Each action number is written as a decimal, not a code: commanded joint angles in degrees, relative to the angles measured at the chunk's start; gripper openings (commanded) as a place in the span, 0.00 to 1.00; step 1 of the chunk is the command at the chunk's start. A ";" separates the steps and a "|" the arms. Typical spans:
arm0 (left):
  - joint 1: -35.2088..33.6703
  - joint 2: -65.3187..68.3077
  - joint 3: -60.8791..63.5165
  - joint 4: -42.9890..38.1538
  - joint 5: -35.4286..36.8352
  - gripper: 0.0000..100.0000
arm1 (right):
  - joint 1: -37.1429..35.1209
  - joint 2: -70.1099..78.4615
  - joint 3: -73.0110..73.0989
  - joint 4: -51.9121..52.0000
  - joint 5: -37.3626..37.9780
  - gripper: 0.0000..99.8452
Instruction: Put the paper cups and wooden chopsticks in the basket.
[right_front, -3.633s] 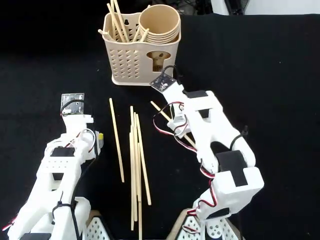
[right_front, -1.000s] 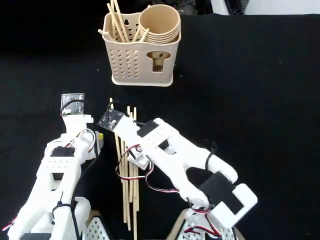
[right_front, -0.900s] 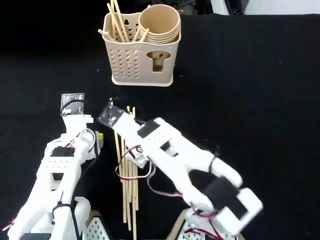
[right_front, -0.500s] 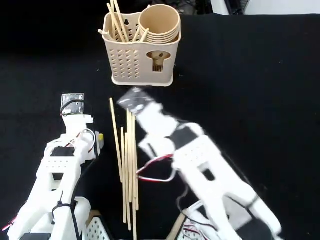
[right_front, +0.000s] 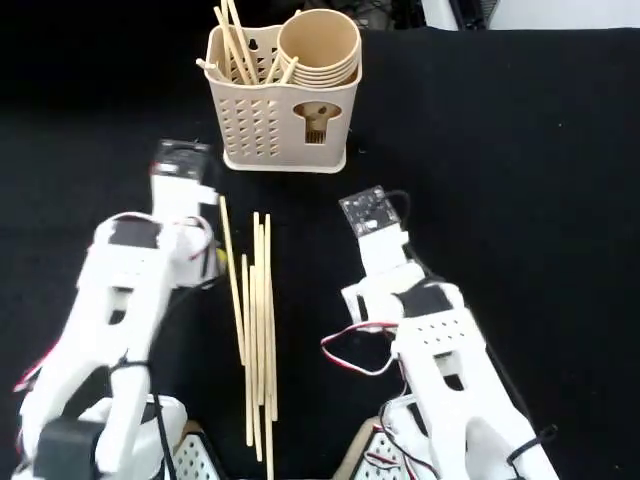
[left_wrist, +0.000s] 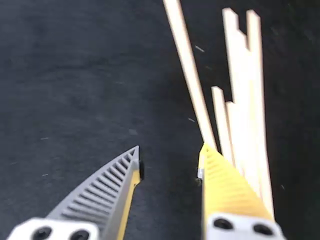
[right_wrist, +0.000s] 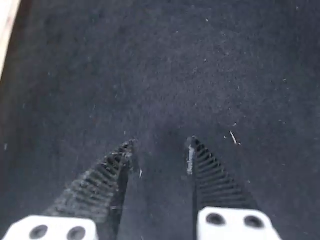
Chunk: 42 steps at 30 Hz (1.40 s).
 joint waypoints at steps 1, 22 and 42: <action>4.26 3.96 -3.56 -0.62 1.58 0.20 | 2.11 -1.63 2.24 -6.51 -2.81 0.17; 4.44 24.44 -6.90 -9.67 -0.97 0.28 | 2.90 -1.63 6.64 -13.19 -2.64 0.17; 3.74 28.04 -10.68 -12.66 -4.48 0.17 | 2.90 -1.63 6.64 -13.27 -2.64 0.17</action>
